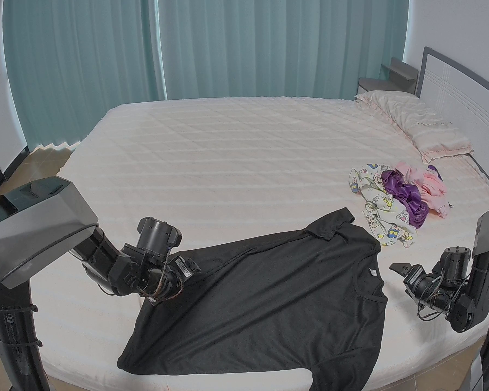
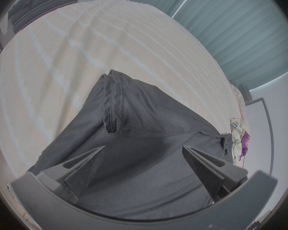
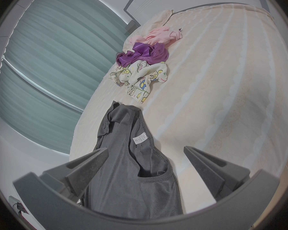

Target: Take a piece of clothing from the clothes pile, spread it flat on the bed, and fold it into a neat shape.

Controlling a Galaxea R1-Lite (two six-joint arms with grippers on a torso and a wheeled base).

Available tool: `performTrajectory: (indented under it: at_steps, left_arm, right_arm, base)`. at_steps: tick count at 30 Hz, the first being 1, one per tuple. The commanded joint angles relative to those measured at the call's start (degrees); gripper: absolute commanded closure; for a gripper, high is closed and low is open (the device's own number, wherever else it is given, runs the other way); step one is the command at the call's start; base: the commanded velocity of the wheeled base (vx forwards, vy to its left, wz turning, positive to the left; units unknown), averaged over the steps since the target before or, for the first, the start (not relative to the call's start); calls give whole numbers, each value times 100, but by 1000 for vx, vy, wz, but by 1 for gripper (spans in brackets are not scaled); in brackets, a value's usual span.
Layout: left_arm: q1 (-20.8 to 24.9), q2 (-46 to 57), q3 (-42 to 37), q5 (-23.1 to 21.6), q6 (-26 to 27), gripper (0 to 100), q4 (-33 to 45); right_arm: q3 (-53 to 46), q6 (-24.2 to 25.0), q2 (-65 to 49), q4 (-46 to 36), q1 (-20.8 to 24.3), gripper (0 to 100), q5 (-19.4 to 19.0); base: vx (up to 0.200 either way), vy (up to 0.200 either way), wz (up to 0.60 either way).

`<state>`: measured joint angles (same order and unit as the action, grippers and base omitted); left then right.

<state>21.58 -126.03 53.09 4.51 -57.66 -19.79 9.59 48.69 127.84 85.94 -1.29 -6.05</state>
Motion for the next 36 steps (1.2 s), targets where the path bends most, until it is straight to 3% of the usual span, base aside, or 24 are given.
performTrajectory:
  at_steps: [1, 8, 13, 14, 25, 36]
  left_arm:
    - [66, -221, 44, 76, 27, 0, -17]
    - [31, -502, 167, 147, 53, 0, -17]
    - [-22, -625, 474, 437, 44, 0, -140]
    - [-22, -625, 483, 445, 44, 100, -148]
    - [-286, -572, 887, 533, 53, 100, -140]
    - [-1138, -686, 2381, 507, 44, 100, -78]
  right_arm:
    - [-1, 0, -5, 1, -3, 0, -2]
    - [-1, 0, -23, 1, -3, 0, -2]
    - [-19, 0, -5, 107, -3, 0, -2]
    - [-28, 0, -5, 116, -3, 0, -2]
    - [-98, -9, 13, 283, -3, 0, -2]
    - [-98, -9, 13, 283, -3, 0, -2]
  base:
    - [0, 0, 0]
    - [0, 0, 0]
    - [0, 0, 0]
    - [0, 0, 0]
    - [0, 0, 0]
    - [0, 0, 0]
